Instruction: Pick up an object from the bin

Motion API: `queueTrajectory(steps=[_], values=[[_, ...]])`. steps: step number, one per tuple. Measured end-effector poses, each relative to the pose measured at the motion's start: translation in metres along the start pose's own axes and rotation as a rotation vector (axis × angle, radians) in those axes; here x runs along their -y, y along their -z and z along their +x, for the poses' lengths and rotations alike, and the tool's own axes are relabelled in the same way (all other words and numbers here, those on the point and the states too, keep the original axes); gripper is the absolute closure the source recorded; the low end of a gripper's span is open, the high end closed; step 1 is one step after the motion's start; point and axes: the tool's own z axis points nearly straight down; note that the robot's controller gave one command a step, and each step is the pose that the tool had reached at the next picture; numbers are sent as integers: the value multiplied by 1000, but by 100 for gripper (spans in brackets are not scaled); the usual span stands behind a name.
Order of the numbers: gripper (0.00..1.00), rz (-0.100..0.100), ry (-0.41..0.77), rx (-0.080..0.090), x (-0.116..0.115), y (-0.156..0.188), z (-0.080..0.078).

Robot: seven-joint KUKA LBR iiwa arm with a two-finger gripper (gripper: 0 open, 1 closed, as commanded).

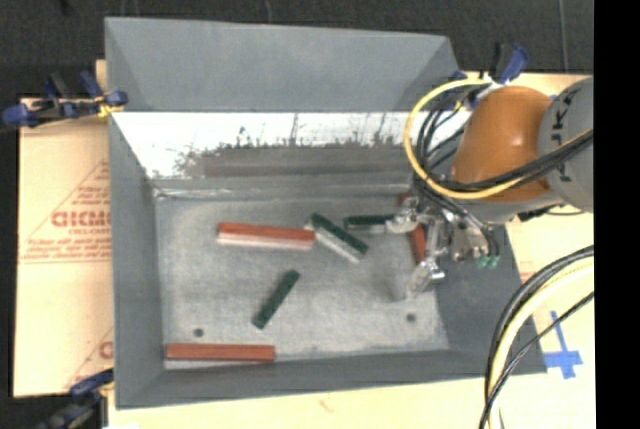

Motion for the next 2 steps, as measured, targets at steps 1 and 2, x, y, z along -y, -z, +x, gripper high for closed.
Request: queueTrajectory(steps=[1,2], values=[[0,4,19,10,0,18,-9],[0,3,-72,16,-20,-17,-12]])
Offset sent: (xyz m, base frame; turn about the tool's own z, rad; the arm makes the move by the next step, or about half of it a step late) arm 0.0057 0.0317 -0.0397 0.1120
